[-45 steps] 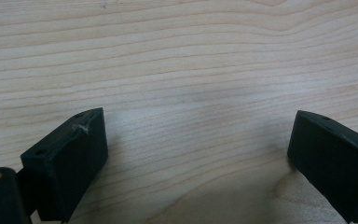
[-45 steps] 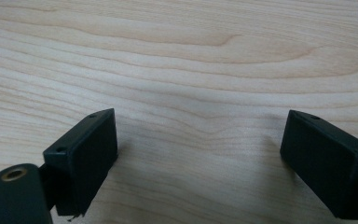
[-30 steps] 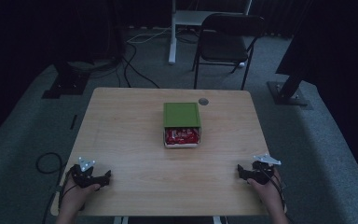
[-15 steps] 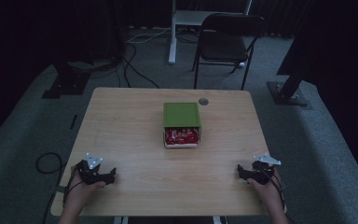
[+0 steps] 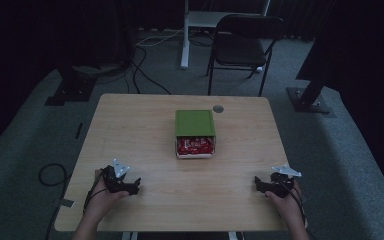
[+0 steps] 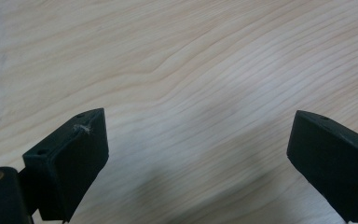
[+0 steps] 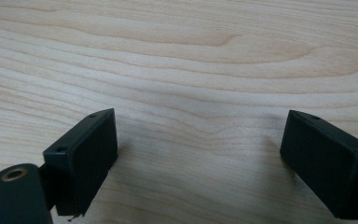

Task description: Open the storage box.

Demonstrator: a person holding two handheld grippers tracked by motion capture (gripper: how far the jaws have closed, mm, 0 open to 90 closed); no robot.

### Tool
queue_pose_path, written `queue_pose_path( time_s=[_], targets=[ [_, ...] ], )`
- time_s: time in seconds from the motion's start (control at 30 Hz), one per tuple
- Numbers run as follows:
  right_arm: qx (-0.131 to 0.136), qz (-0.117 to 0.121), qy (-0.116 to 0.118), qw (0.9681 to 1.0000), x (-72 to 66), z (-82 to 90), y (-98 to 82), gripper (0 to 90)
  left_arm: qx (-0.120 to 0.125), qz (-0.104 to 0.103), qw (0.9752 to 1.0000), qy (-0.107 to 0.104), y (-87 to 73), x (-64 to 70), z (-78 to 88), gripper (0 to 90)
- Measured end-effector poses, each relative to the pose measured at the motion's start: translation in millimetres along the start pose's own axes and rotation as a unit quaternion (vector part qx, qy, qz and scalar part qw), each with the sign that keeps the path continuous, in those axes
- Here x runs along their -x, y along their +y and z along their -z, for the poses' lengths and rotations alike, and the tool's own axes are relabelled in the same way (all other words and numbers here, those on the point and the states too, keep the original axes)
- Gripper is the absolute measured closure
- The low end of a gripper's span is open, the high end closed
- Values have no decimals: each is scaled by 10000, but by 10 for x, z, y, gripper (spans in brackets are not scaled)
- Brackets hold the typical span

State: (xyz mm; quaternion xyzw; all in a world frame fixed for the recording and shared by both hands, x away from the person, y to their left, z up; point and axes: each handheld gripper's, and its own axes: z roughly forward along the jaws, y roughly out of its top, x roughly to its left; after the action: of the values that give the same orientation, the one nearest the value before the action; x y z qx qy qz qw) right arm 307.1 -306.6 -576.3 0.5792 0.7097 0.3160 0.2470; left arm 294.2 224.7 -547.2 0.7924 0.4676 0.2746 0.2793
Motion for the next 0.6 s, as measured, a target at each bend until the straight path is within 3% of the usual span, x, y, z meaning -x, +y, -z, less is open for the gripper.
queue_pose_path(
  time_s=[0.3, 0.6],
  targets=[
    [-2, -4, 1, 10000, -1, 0, 0, 104, 22, -424, 9990, -140, 161, 216, -75, 61],
    [-5, -7, 0, 10000, -1, 1, 0, 103, 72, -922, 9954, -238, 318, 447, -138, 61]
  ],
)
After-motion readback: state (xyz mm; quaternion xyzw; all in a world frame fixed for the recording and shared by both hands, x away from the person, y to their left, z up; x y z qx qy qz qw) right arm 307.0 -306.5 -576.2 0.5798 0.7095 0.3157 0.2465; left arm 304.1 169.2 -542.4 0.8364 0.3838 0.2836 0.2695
